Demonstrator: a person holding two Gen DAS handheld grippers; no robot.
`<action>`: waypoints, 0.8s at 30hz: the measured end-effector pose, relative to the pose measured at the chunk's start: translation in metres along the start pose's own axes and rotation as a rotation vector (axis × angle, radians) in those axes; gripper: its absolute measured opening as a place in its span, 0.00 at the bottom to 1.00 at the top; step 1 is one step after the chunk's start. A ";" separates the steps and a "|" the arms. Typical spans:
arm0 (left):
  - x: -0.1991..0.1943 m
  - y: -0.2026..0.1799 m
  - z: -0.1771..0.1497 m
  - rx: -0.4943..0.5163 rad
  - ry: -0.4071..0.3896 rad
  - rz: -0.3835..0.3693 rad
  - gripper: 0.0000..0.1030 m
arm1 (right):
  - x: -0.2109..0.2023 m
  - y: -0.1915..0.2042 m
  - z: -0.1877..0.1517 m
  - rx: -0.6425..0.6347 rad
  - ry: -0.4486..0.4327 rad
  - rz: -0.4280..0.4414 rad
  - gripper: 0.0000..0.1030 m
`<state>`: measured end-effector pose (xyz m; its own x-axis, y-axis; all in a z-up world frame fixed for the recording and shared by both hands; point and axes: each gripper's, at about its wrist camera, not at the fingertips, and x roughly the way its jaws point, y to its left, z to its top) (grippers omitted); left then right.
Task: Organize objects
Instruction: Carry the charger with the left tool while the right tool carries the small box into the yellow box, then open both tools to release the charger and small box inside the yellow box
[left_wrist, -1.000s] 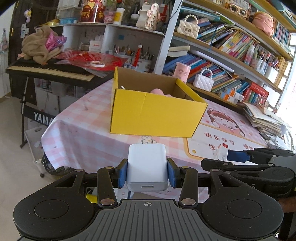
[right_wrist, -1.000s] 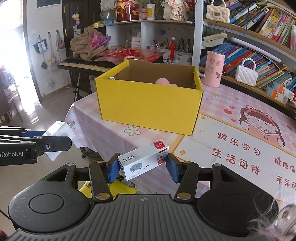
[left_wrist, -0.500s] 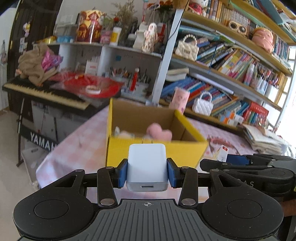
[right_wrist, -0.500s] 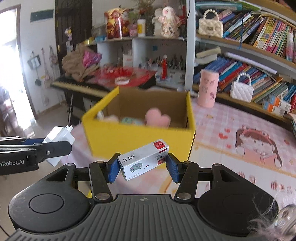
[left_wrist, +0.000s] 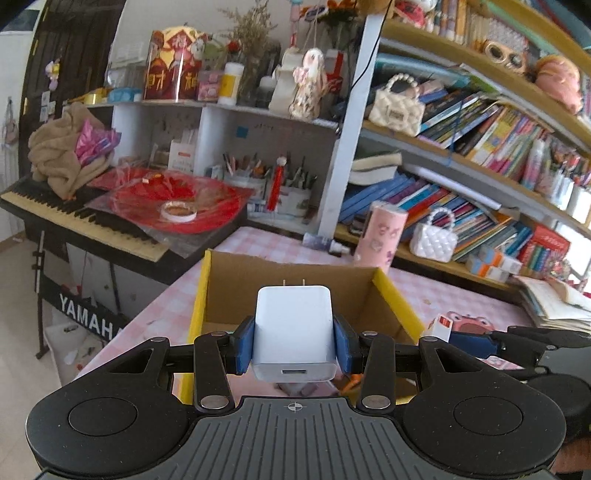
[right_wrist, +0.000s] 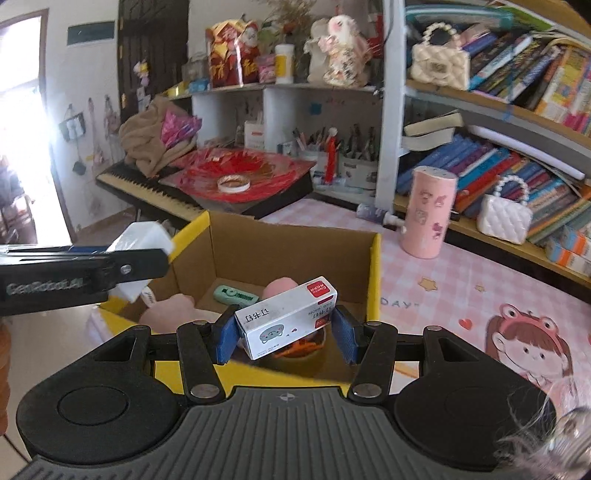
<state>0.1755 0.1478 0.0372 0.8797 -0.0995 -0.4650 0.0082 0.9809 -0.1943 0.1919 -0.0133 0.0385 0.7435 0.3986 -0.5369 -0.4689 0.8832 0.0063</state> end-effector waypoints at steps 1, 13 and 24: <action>0.007 -0.001 0.000 -0.002 0.011 0.008 0.40 | 0.007 -0.001 0.001 -0.013 0.012 0.010 0.49; 0.070 -0.002 -0.008 -0.014 0.165 0.093 0.40 | 0.072 -0.018 0.000 -0.055 0.157 0.124 0.49; 0.091 -0.007 -0.011 -0.002 0.200 0.137 0.41 | 0.096 -0.015 0.005 -0.227 0.188 0.108 0.50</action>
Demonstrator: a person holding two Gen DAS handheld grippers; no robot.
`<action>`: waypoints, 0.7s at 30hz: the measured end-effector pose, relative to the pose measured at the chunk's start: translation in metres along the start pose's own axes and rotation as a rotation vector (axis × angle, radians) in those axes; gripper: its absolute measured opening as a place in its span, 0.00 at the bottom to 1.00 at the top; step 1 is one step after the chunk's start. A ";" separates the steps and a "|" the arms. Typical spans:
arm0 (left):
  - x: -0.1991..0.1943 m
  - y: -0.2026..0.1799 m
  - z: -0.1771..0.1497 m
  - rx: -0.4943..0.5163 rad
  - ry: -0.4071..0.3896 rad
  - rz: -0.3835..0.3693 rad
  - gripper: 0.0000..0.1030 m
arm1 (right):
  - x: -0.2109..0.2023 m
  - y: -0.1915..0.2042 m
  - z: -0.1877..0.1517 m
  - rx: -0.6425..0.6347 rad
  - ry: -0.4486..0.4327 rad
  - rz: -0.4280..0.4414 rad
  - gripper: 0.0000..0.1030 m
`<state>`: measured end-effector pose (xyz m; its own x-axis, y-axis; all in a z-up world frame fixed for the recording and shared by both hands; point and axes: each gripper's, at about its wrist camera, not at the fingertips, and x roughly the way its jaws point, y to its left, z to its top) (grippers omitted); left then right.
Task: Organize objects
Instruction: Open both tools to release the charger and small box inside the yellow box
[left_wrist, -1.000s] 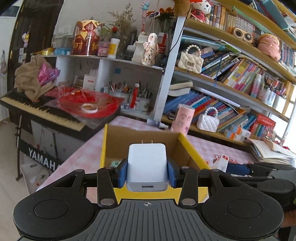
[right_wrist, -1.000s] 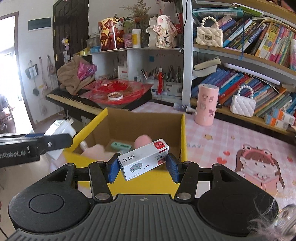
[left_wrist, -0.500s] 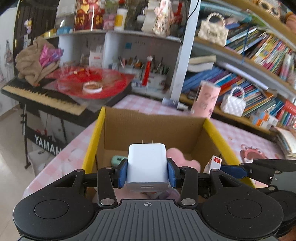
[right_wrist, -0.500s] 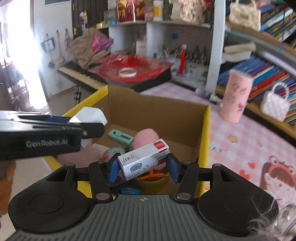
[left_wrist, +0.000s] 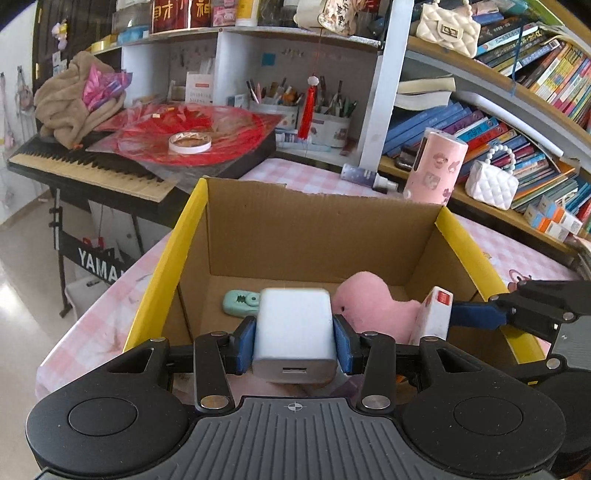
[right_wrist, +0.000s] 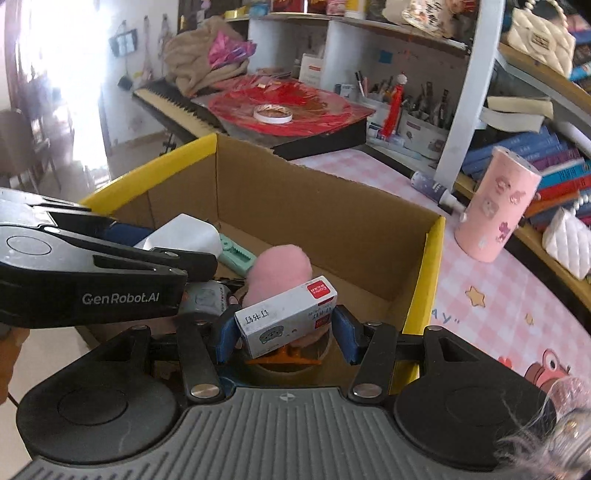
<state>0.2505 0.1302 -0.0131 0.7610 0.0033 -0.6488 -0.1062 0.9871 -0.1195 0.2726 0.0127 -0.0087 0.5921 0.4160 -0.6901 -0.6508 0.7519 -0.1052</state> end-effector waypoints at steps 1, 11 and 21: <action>0.000 -0.001 0.000 0.006 -0.003 0.009 0.41 | 0.001 0.000 0.001 -0.005 0.004 0.000 0.50; -0.025 -0.008 0.007 0.014 -0.136 -0.027 0.69 | -0.008 -0.001 0.000 0.046 -0.006 0.014 0.55; -0.088 0.006 0.010 -0.044 -0.313 -0.026 0.83 | -0.067 0.019 -0.011 0.135 -0.151 -0.058 0.65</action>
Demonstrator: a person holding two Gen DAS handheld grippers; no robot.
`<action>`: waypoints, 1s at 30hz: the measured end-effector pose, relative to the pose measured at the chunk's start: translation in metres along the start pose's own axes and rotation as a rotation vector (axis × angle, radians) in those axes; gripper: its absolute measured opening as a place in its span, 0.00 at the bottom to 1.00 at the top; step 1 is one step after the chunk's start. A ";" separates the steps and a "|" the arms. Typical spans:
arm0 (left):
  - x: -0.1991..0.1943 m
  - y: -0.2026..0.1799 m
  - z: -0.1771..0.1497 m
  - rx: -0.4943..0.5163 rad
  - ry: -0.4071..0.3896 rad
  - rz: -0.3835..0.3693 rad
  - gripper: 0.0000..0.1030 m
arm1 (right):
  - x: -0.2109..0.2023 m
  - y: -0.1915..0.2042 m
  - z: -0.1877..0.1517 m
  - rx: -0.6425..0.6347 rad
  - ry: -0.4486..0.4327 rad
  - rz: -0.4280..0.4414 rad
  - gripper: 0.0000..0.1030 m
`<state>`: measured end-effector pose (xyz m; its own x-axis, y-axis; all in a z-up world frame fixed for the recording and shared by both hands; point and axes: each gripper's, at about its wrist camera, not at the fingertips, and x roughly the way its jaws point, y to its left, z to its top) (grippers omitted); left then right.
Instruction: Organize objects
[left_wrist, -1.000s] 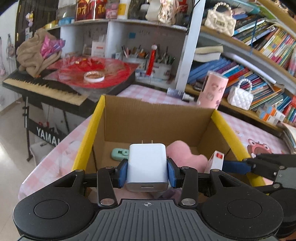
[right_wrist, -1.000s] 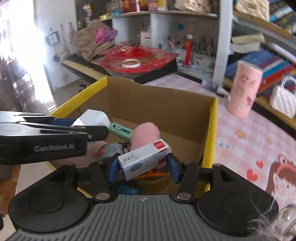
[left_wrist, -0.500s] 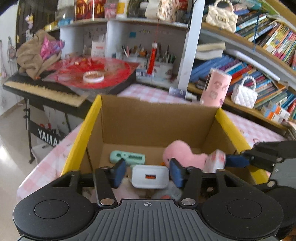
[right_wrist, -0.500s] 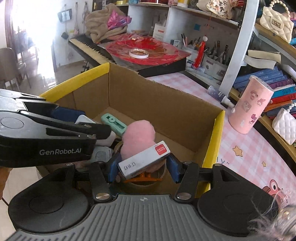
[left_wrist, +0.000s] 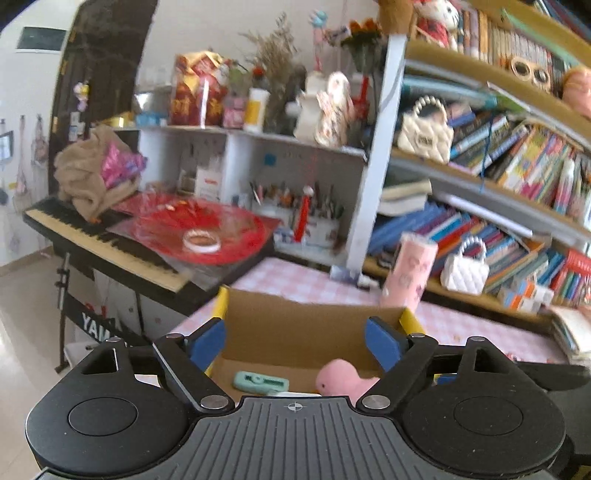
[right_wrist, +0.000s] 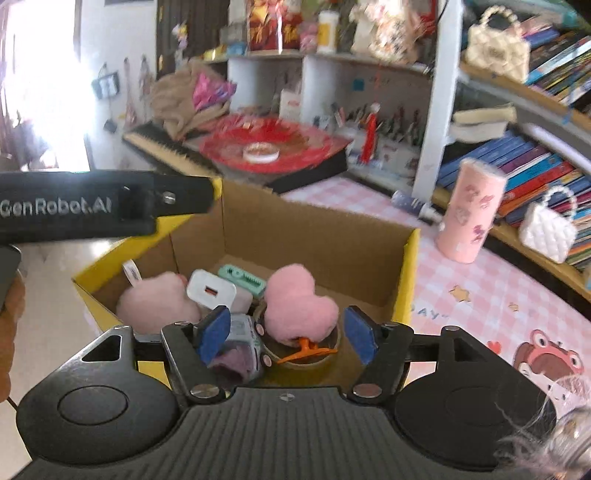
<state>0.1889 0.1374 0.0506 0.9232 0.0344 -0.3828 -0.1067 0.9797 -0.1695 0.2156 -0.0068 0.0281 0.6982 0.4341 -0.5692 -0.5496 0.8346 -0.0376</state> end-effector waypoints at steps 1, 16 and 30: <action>-0.005 0.003 0.001 -0.012 -0.008 0.004 0.83 | -0.007 0.001 0.000 0.009 -0.015 -0.016 0.66; -0.072 0.016 -0.049 0.012 0.096 -0.046 0.85 | -0.090 0.027 -0.058 0.190 -0.053 -0.264 0.68; -0.116 0.002 -0.104 0.109 0.201 -0.106 0.87 | -0.144 0.058 -0.130 0.294 0.025 -0.428 0.74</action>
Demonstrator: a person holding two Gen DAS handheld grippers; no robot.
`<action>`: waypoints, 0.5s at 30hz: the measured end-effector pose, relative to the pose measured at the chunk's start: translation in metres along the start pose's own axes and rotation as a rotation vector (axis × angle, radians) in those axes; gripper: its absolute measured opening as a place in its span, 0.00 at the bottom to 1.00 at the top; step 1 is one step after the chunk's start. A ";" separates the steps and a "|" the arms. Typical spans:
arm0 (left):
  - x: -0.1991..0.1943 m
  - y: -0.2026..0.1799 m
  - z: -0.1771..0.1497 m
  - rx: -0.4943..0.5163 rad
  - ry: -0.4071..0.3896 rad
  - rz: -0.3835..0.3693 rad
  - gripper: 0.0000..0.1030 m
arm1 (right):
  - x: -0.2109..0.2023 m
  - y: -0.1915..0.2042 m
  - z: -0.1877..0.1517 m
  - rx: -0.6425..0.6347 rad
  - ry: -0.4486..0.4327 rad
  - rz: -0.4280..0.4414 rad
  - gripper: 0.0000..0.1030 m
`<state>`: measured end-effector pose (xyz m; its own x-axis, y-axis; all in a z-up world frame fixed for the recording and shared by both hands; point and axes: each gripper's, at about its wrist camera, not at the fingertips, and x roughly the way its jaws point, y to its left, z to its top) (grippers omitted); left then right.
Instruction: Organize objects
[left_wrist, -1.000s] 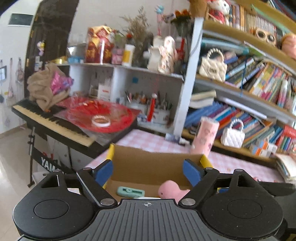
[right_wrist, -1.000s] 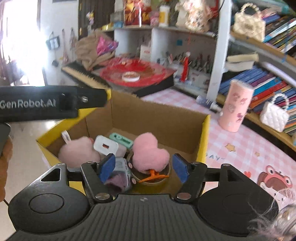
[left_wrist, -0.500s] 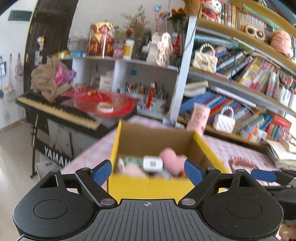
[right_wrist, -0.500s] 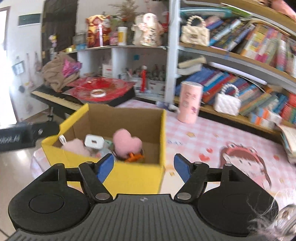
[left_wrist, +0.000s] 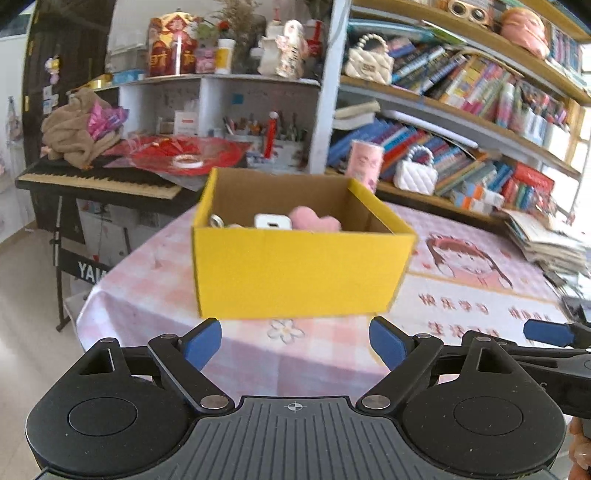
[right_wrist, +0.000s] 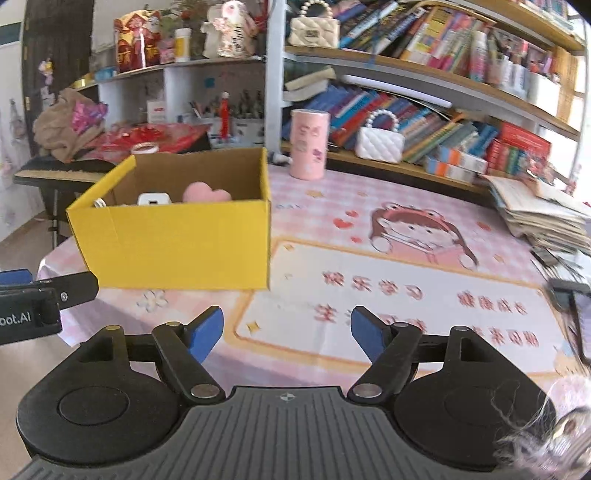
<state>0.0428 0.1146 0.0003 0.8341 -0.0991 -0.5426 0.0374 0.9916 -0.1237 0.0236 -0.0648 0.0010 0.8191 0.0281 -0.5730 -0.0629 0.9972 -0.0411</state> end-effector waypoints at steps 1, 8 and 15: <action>-0.001 -0.003 -0.001 0.007 0.004 -0.008 0.87 | -0.004 -0.002 -0.004 0.008 0.002 -0.013 0.75; -0.005 -0.032 -0.007 0.076 0.001 -0.065 0.90 | -0.022 -0.024 -0.019 0.056 0.011 -0.107 0.79; -0.008 -0.060 -0.013 0.136 -0.003 -0.096 0.92 | -0.037 -0.047 -0.032 0.104 0.016 -0.201 0.85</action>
<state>0.0269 0.0545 0.0012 0.8245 -0.1941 -0.5314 0.1914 0.9796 -0.0609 -0.0224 -0.1145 -0.0023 0.7999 -0.1723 -0.5749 0.1606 0.9844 -0.0716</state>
